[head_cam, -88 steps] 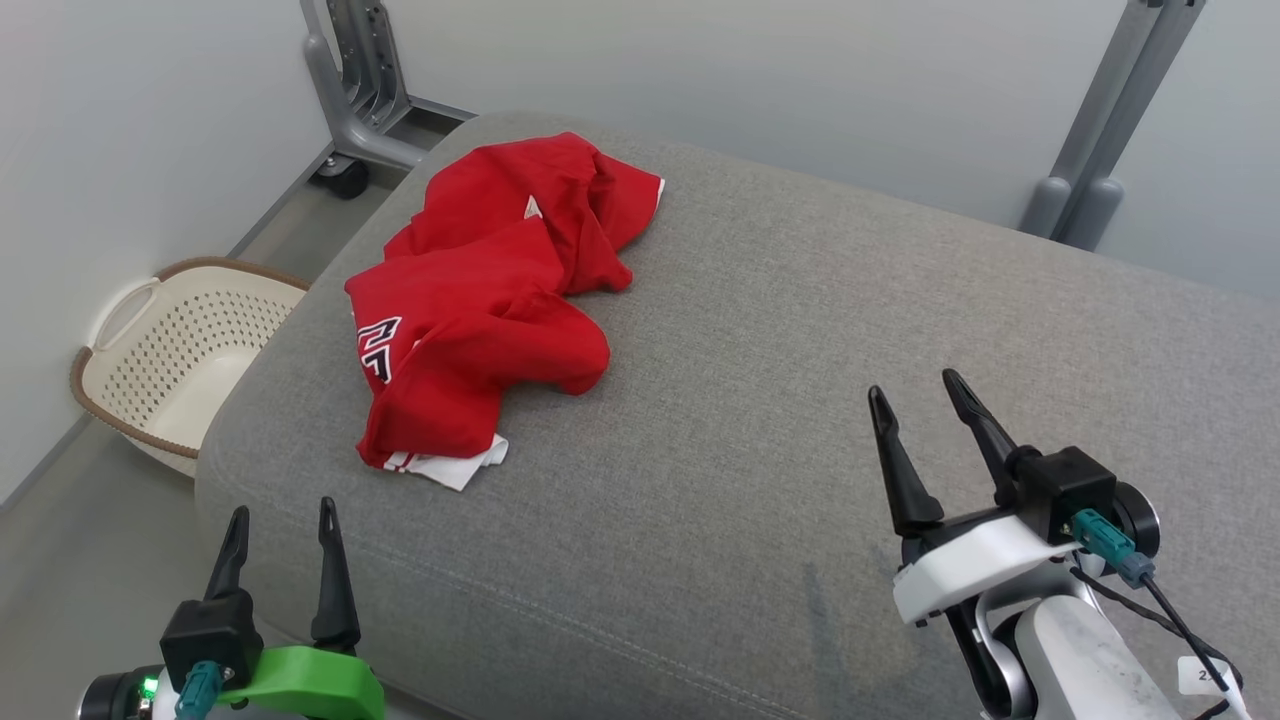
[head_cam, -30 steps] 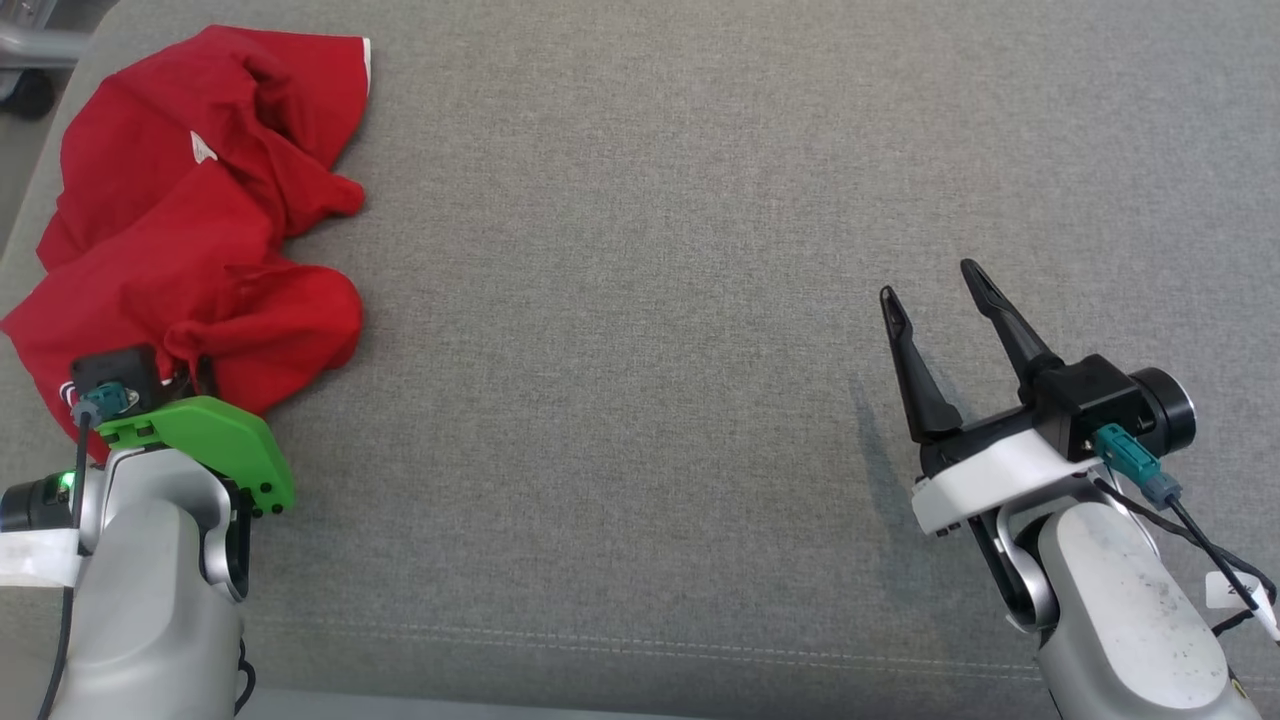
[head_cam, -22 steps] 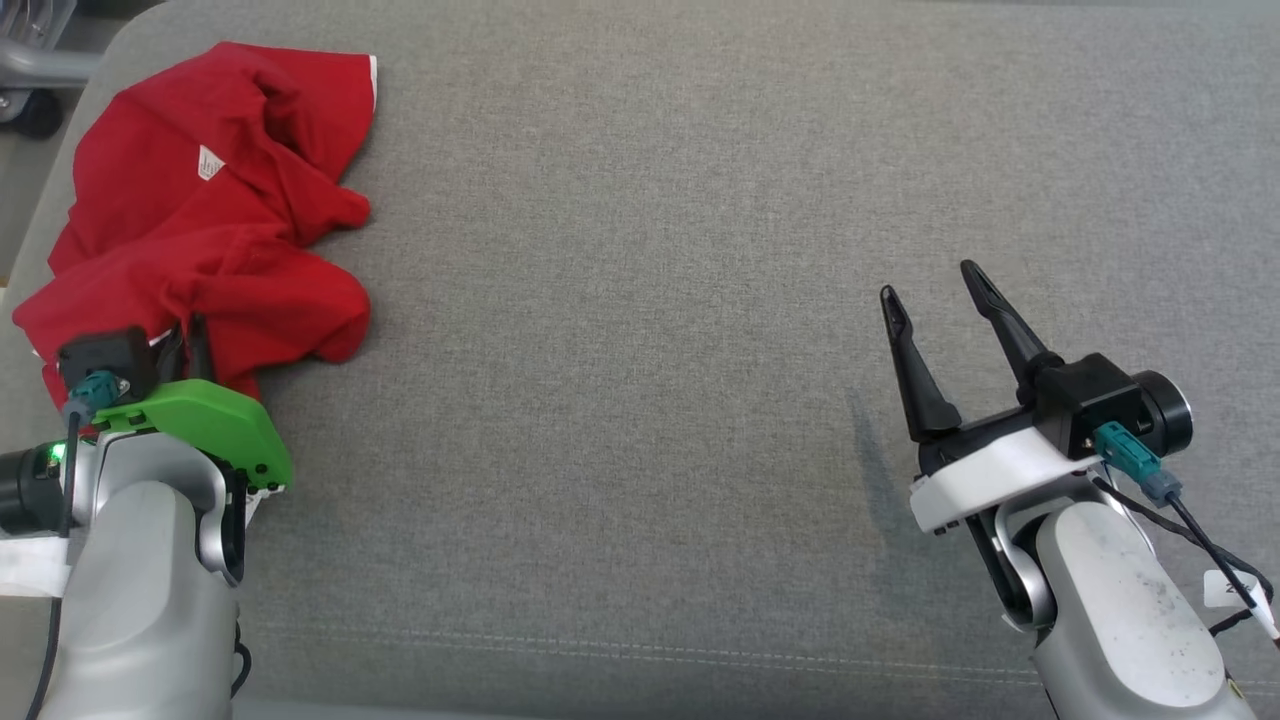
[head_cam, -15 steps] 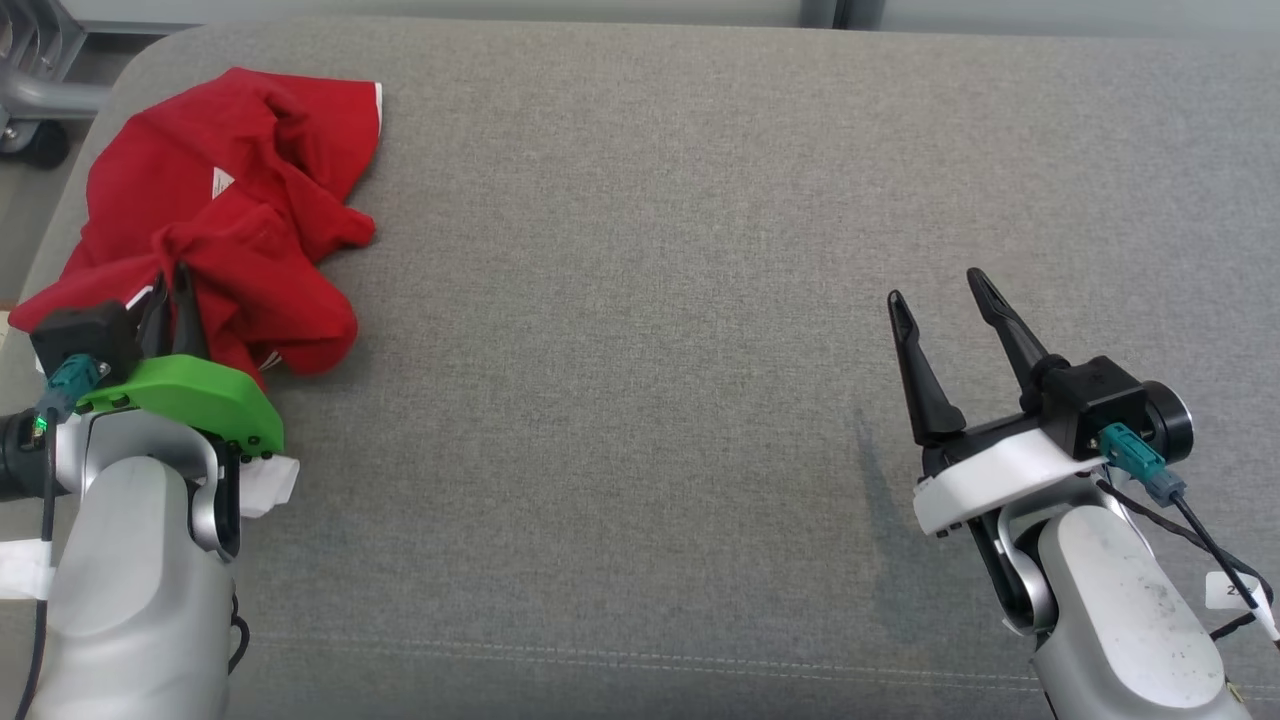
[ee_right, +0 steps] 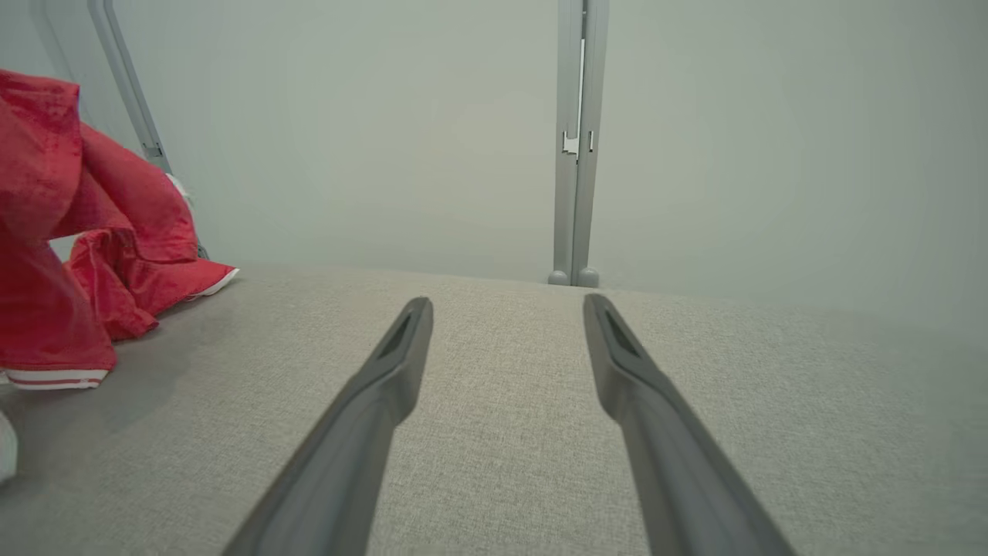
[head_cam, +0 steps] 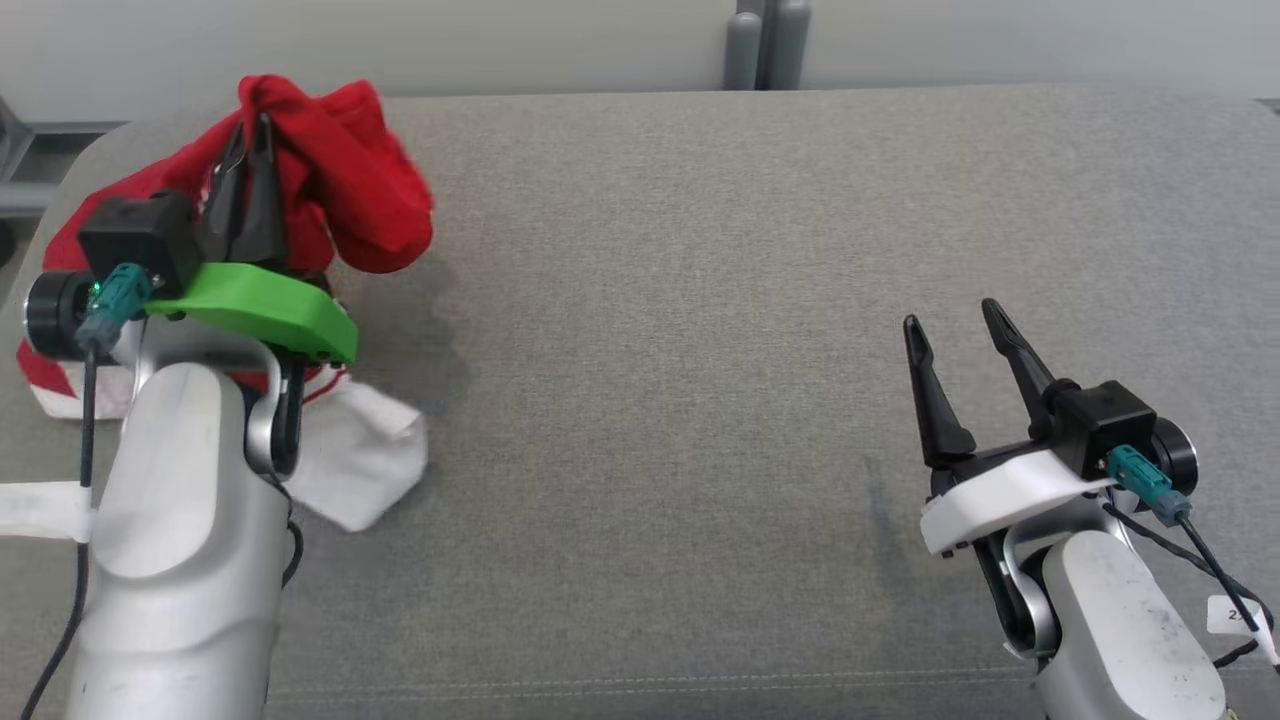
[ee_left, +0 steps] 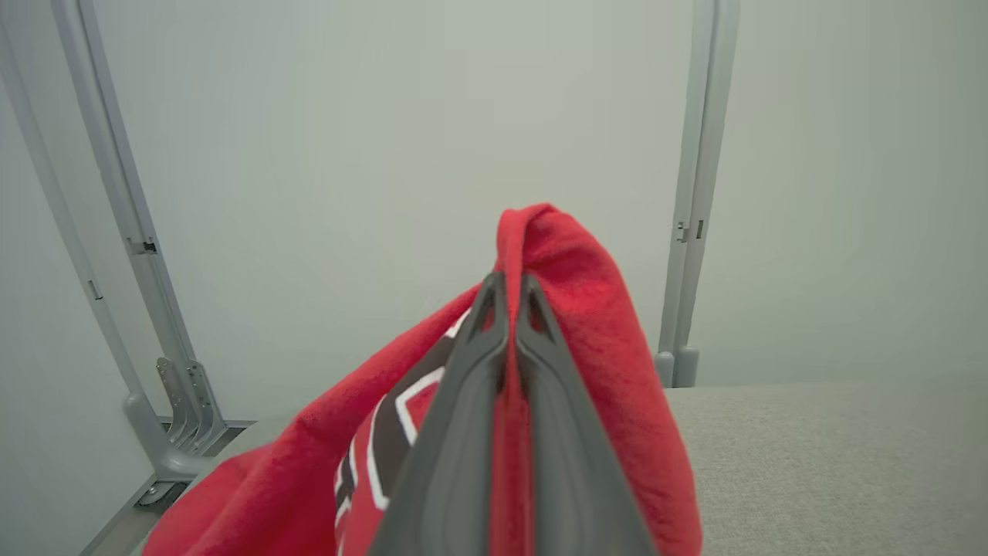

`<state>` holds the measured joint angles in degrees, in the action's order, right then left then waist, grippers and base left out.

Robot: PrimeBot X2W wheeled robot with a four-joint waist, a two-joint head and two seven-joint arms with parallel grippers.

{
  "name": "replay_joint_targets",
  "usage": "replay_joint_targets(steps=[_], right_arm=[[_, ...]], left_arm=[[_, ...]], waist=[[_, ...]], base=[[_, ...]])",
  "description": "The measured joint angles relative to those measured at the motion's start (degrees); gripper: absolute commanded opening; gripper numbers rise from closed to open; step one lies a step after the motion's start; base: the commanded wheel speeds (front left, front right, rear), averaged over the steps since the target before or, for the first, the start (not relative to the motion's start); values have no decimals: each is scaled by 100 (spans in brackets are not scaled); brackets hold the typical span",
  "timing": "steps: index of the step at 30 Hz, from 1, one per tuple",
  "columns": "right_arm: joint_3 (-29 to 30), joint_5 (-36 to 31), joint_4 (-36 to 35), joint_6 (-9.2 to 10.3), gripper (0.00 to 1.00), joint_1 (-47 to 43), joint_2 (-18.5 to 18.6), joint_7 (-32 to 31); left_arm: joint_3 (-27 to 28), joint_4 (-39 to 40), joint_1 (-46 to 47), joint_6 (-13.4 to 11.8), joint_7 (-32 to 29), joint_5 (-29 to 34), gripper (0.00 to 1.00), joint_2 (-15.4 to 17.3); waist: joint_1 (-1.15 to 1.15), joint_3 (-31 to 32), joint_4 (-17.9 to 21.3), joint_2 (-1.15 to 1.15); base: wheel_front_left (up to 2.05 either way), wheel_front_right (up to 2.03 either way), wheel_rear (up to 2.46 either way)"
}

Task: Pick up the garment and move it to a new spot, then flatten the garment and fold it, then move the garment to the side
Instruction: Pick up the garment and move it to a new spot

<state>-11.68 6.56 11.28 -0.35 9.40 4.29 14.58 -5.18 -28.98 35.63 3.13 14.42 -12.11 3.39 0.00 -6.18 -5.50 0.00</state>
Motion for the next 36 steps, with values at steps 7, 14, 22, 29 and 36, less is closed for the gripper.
replay_joint_targets(steps=[7, 14, 22, 29, 36], right_arm=[[-8, 5, 23, 40, 100, -132, -30, 0], [-13, 8, -2, 52, 100, -171, -59, 0], [0, 51, -100, 96, 100, -175, -74, 0], [-15, 67, -102, 89, 100, -174, -87, 0], [-92, 93, -126, 26, 100, -163, -92, 0]], left_arm=[[-432, 332, 208, 123, 1, 30, 0, -145], [-943, 186, 476, 166, 1, 30, 0, -223], [-815, 14, 651, -59, 0, 21, 0, -224], [-541, 41, 933, -575, 0, 419, 0, -60], [-968, -245, 1006, -566, -1, 501, 0, -191]], waist=[[0, 122, 456, 0], [0, 162, 996, 0], [0, 99, 1553, 0], [0, -39, 2103, 0], [0, -235, 2441, 0]], base=[[0, 0, 0], [0, 0, 0], [0, 0, 0], [0, 0, 0], [0, 0, 0]])
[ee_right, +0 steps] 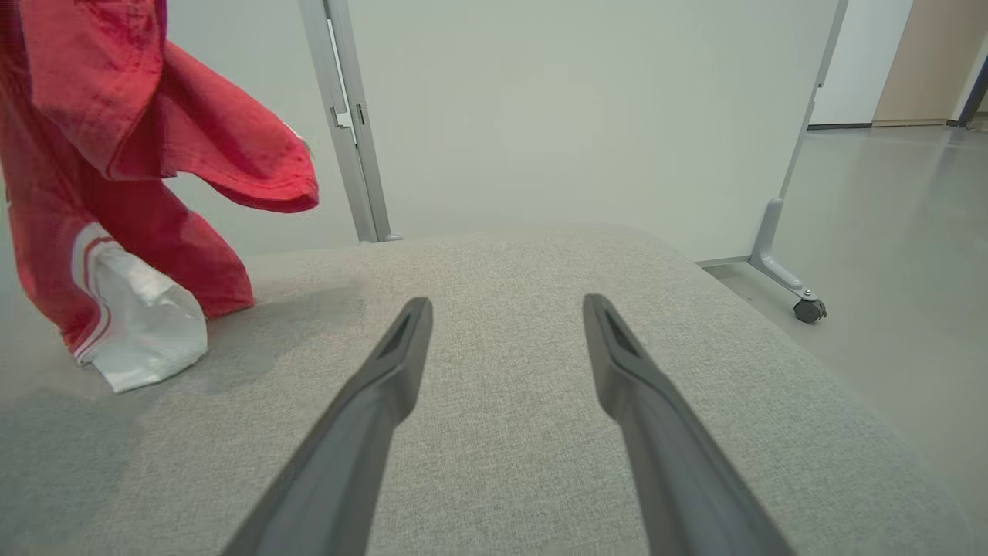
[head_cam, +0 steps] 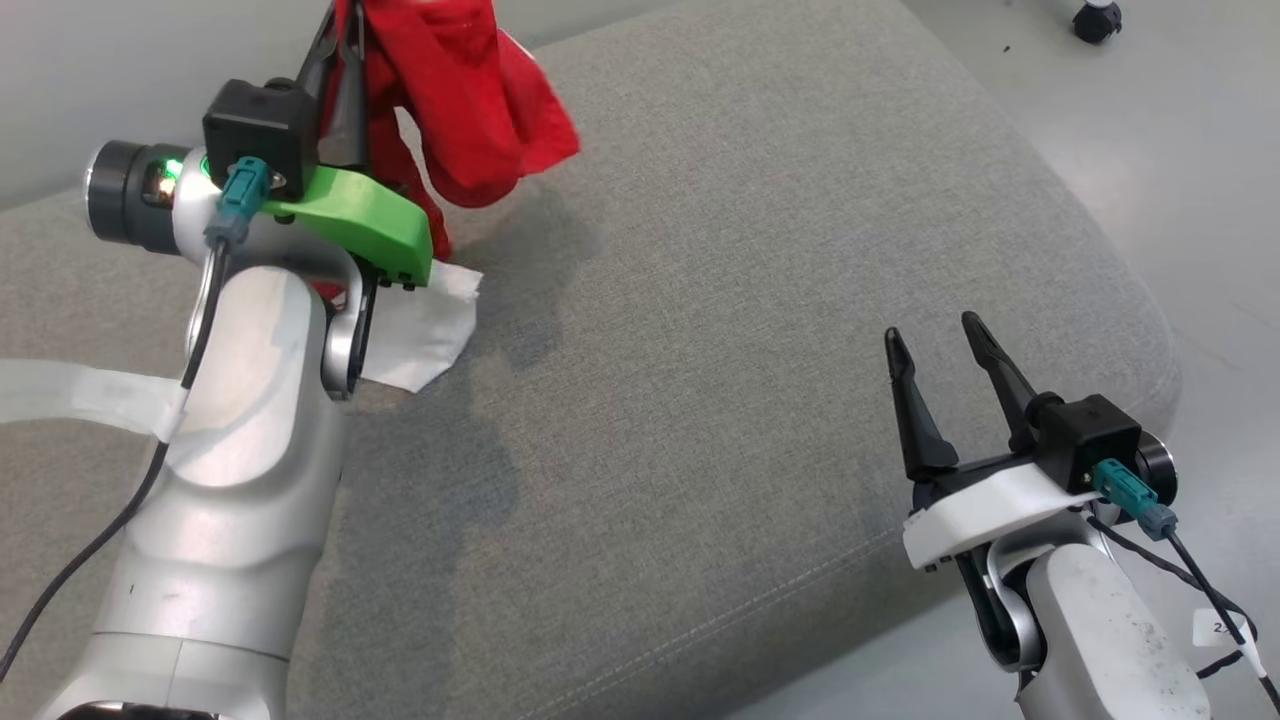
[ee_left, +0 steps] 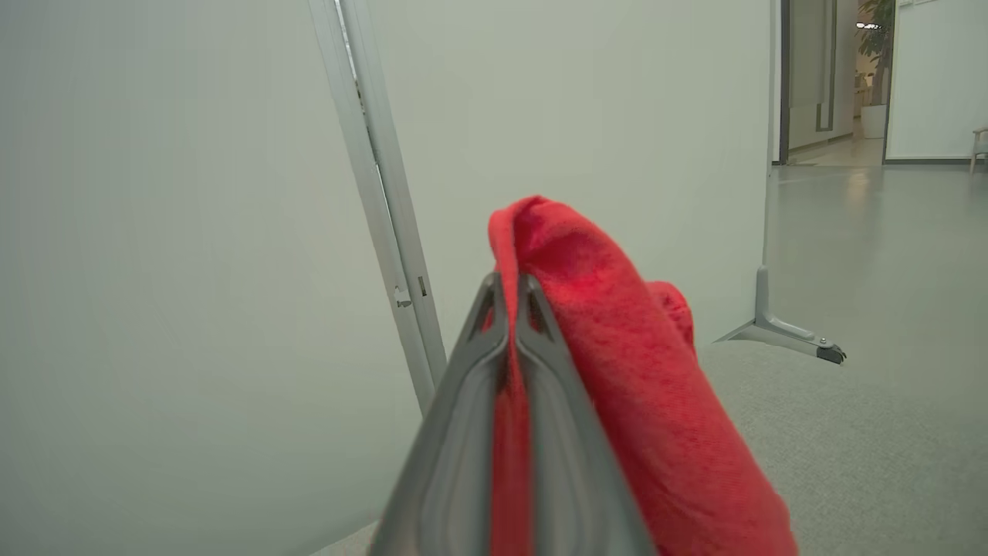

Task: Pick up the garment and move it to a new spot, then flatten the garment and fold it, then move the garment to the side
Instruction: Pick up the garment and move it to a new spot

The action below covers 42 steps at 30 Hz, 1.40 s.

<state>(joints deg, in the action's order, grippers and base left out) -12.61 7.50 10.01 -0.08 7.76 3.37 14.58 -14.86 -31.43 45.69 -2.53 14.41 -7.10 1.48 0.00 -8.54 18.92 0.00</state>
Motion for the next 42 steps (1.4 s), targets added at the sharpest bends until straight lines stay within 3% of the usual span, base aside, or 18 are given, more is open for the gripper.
replay_joint_targets(steps=[9, 13, 15, 18, 20, 31, 36, 42], right_arm=[[-286, 7, 76, -145, 100, 160, -23, 0], [-427, 13, 154, -194, 100, 218, -42, 0], [-491, 15, 196, -238, 100, 260, -46, 0], [-556, 38, 245, -240, 100, 294, -55, 0], [-561, 100, 253, -236, 100, 297, -56, 0], [-311, 266, 268, -38, 100, 345, -59, 0], [-120, 265, 270, 22, 100, 350, -63, 0], [58, 223, 270, 69, 100, 356, -19, 0]], left_arm=[[-325, -824, -516, -9, -73, -497, 0, -8], [-925, -815, -564, 37, -73, -1077, 4, 21], [-1261, -790, -565, 92, -71, -1151, 18, 20], [-1728, -773, -572, 157, -73, -1289, 49, 20], [-2005, -775, -581, 180, -77, -1333, 100, 20], [-2798, -901, -604, 307, -200, -1456, 100, 47], [-2853, -761, -580, 300, -114, -1492, 100, 47], [-2643, -603, -571, 44, -7, -1527, 100, 45]], waist=[[0, -267, 320, 0], [0, -340, 480, 0], [0, -373, 560, 0], [0, -418, 676, 0], [0, -451, 735, 0], [0, -560, 586, 0], [0, -532, 360, 0], [0, -414, 26, 0]], base=[[0, 0, 0], [0, 0, 0], [0, 0, 0], [0, 0, 0], [0, 0, 0], [0, 0, 0], [0, 0, 0], [0, 0, 0]])
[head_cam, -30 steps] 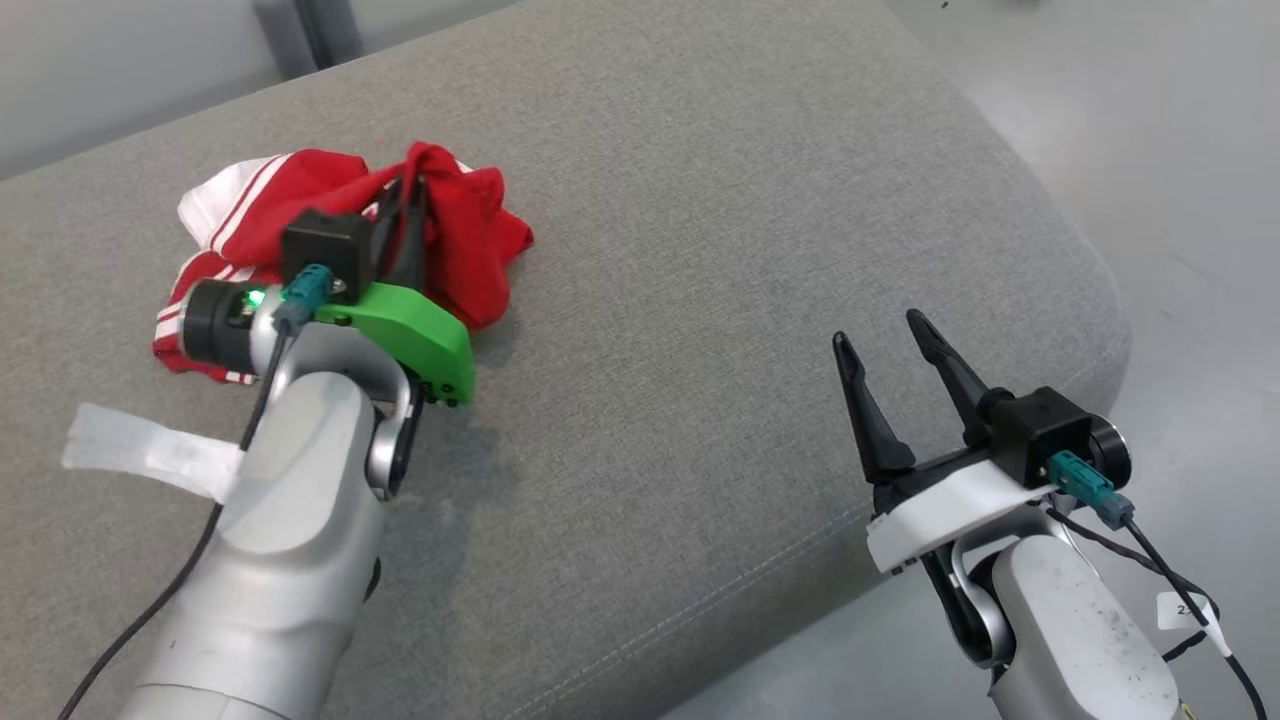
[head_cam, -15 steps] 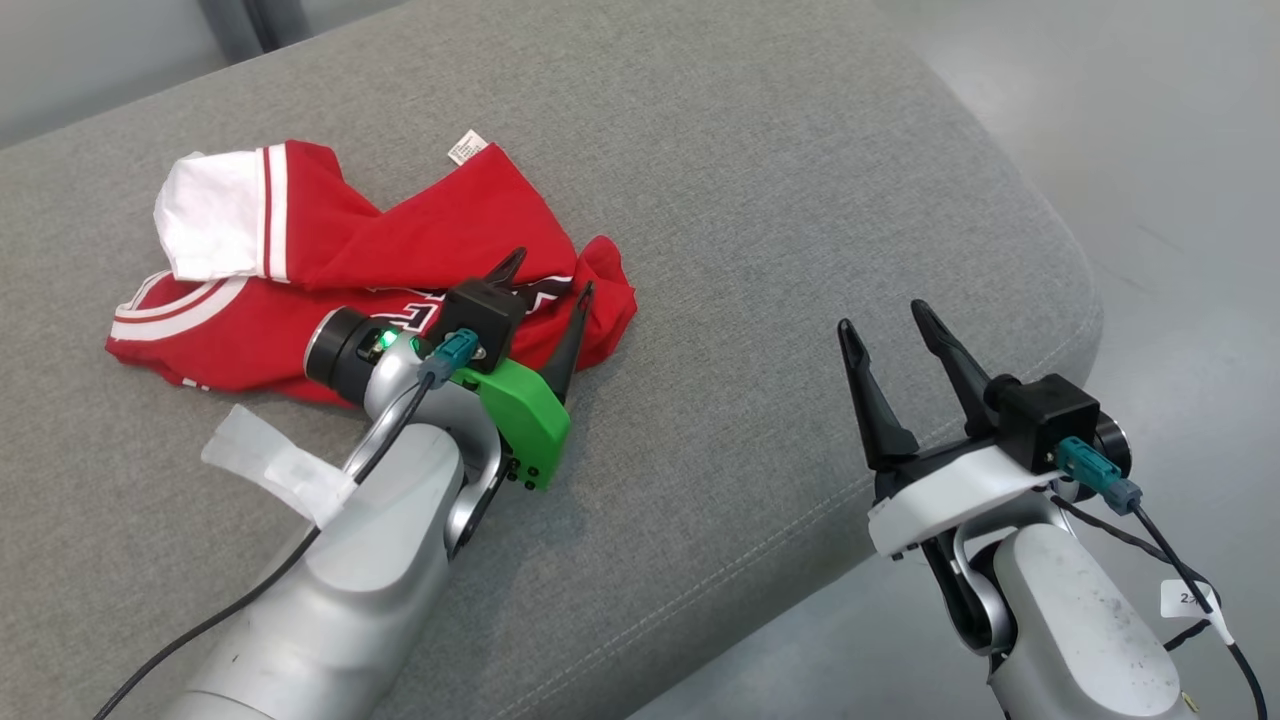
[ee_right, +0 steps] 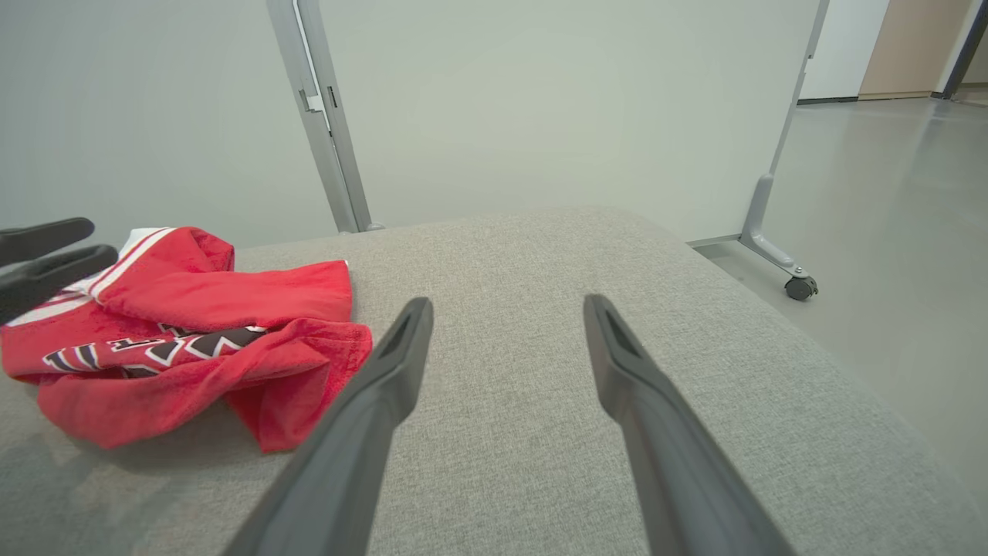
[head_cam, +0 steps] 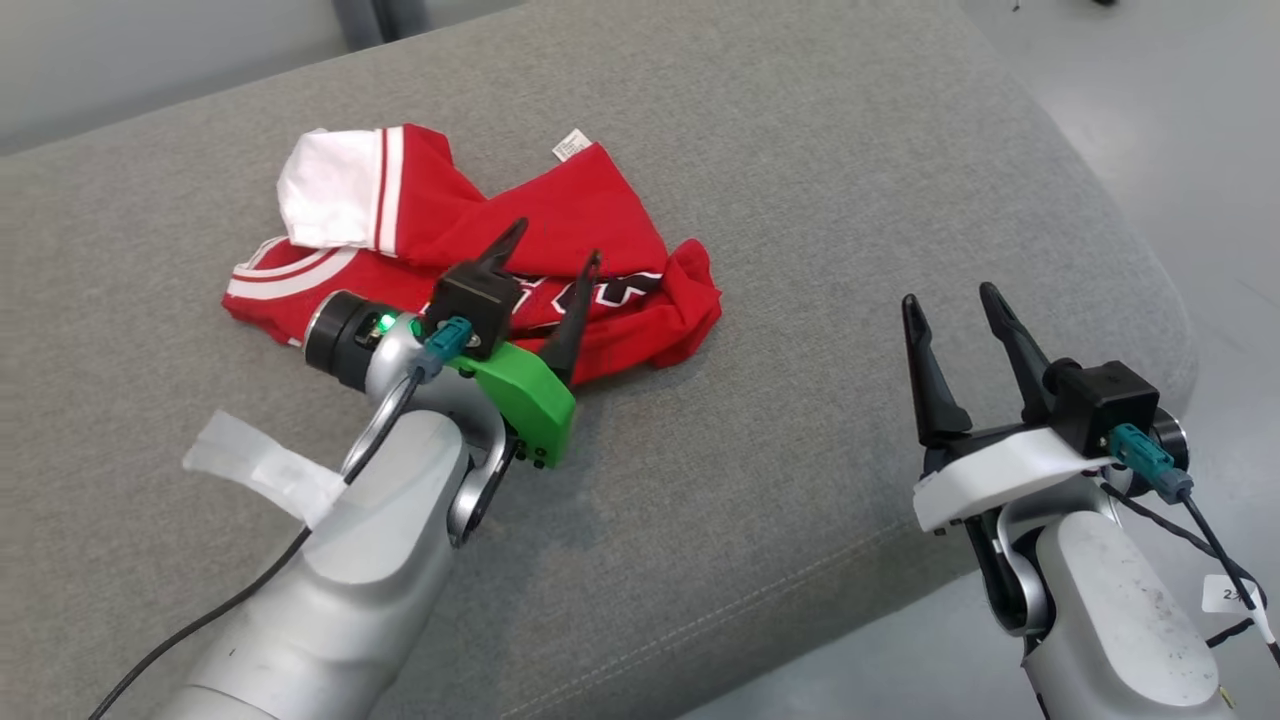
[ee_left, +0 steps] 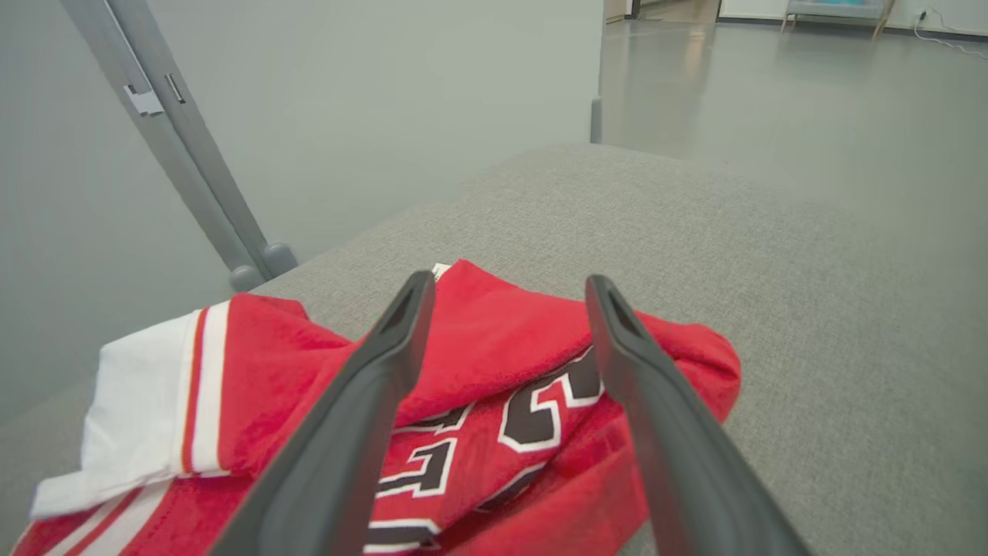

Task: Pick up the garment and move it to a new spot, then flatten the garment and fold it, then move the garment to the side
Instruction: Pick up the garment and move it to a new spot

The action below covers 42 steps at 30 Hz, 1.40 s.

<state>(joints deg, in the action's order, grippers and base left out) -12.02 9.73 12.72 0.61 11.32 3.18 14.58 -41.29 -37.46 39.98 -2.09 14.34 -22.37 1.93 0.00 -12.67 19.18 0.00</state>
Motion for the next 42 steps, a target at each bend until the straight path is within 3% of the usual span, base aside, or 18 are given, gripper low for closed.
replay_joint_targets(steps=[9, 23, 31, 42], right_arm=[[102, -91, 1, -2, 100, 2, 210, 0], [86, -124, 66, -10, 100, -131, 215, 0], [44, -123, 70, -59, 100, -288, 132, 0], [38, -123, 93, -60, 100, -408, 119, 0]], left_arm=[[555, 488, -562, -330, 9, -118, 100, -1], [1808, 1471, -2061, -476, 8, 92, 100, 138], [2639, 1958, -2874, -498, 9, 352, 100, 219], [2973, 2324, -3393, -498, 9, 657, 100, 154]], waist=[[0, 277, -587, 0], [0, 798, -1400, 0], [0, 1002, -1594, 0], [0, 1058, -1594, 0]], base=[[0, 0, 0], [0, 0, 0], [0, 0, 0], [0, 0, 0]])
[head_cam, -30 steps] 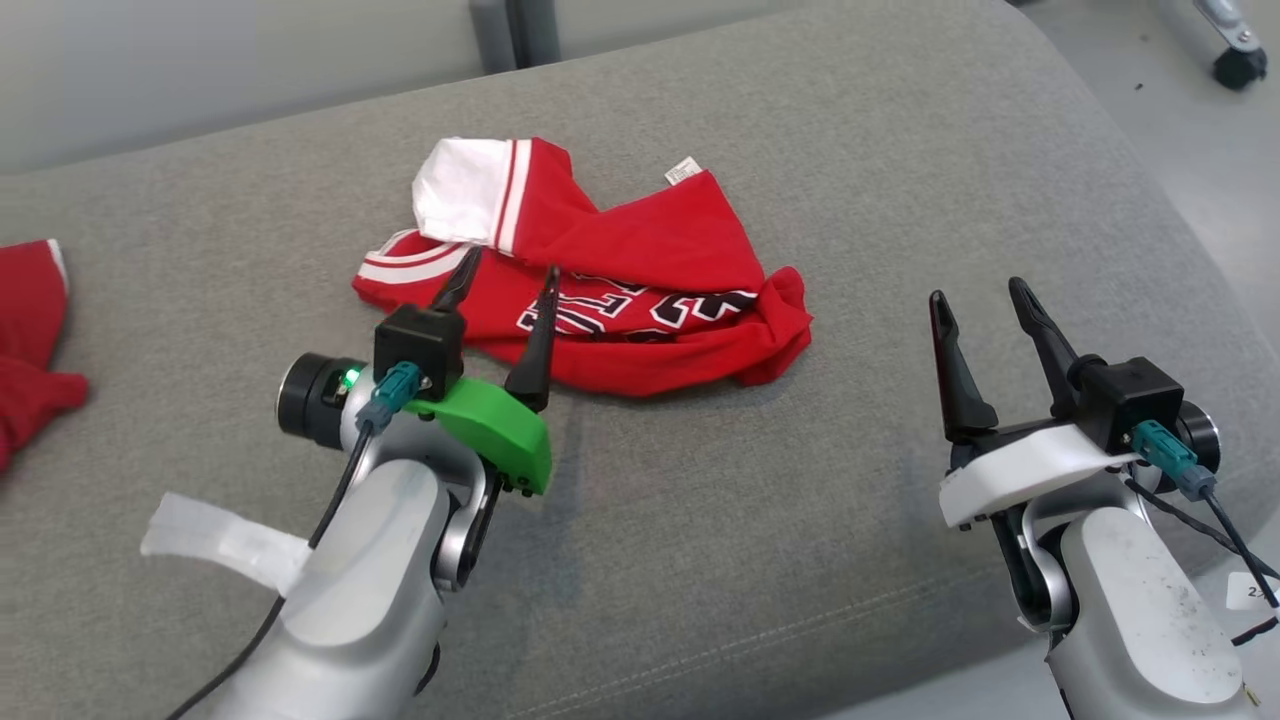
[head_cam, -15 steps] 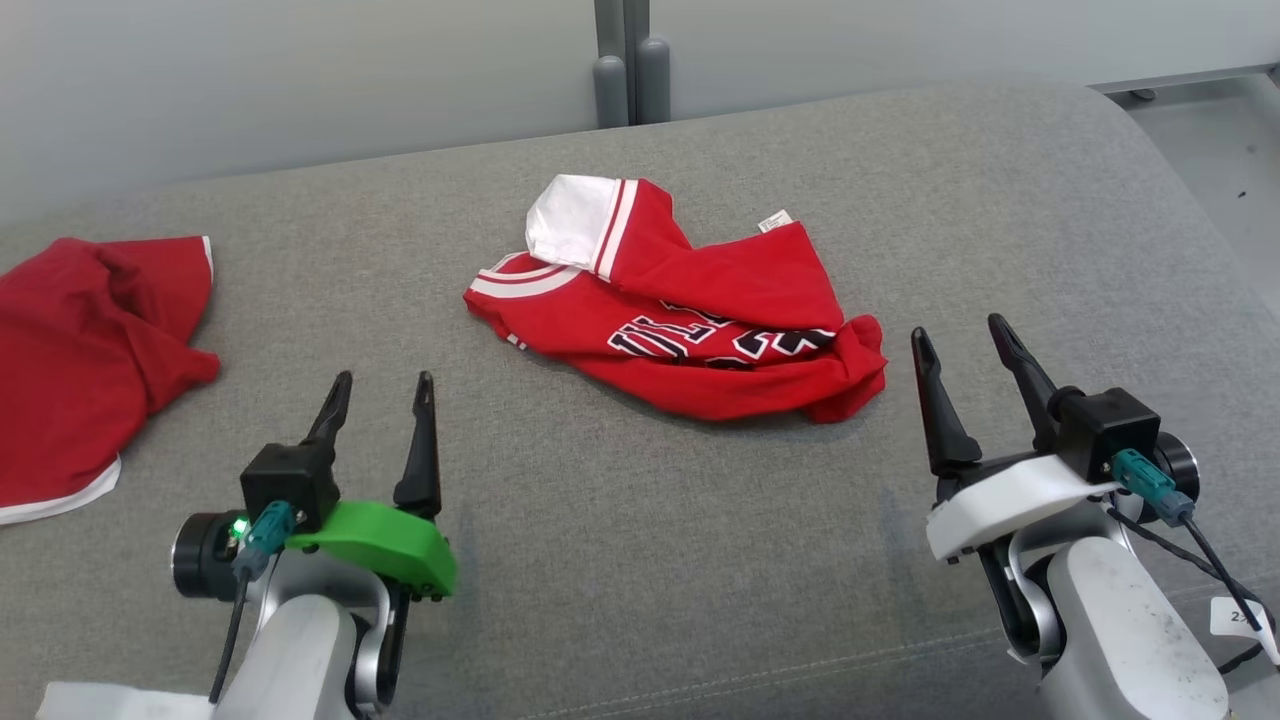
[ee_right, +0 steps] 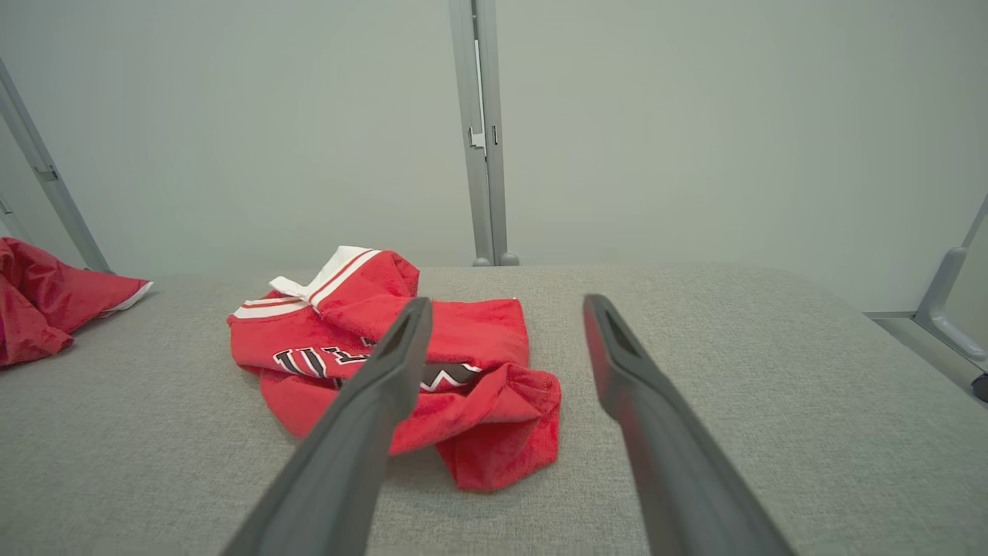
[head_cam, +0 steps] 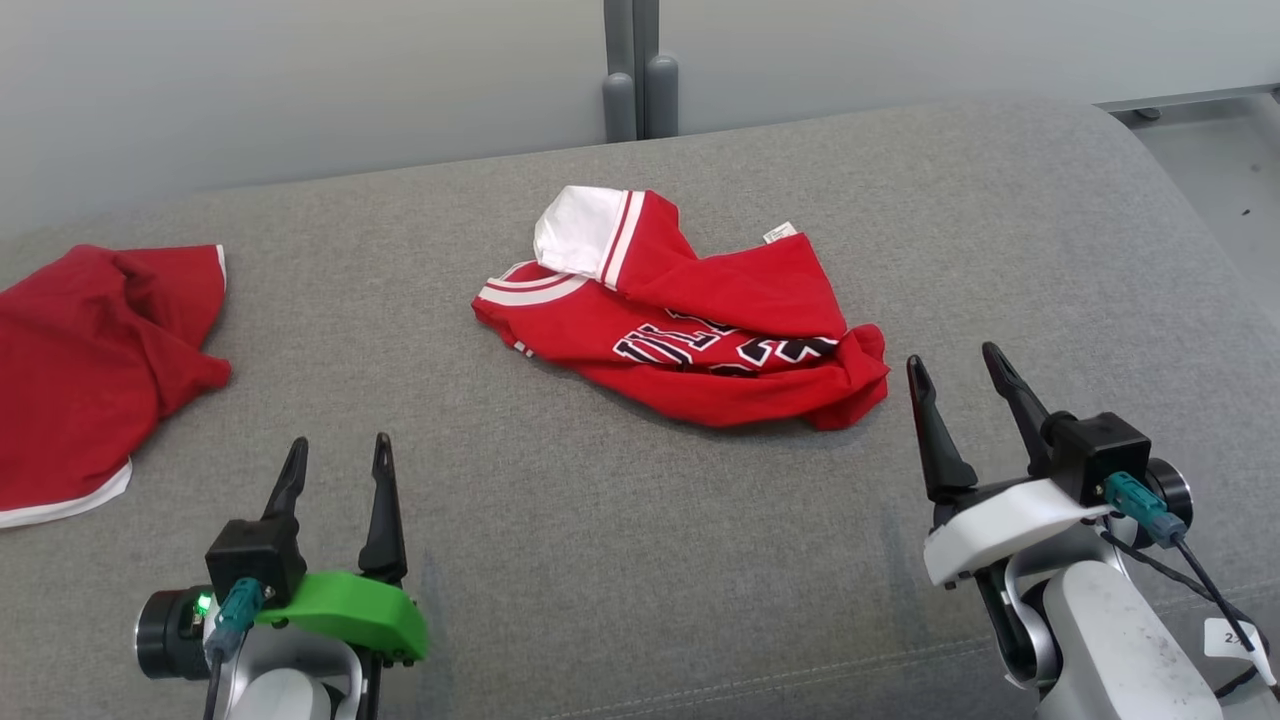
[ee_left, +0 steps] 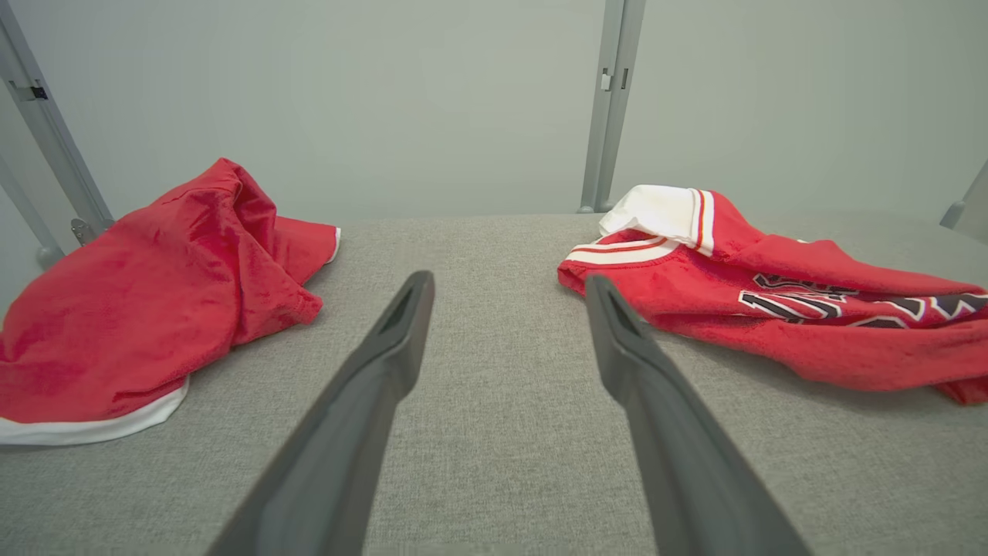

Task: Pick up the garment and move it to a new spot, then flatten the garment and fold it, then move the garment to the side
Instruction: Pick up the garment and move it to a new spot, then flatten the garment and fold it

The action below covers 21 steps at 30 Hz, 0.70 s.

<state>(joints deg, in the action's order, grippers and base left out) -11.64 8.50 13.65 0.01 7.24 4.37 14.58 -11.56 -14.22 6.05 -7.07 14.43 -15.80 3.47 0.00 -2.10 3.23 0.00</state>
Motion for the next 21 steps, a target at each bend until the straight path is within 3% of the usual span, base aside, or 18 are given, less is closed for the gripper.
replay_joint_targets(steps=[21], right_arm=[[-101, 0, 63, -118, 100, -55, -44, 0]], left_arm=[[-7, -118, -241, 0, -1, 354, 100, -41]], waist=[[0, -147, 323, 0]], base=[[0, 0, 0]])
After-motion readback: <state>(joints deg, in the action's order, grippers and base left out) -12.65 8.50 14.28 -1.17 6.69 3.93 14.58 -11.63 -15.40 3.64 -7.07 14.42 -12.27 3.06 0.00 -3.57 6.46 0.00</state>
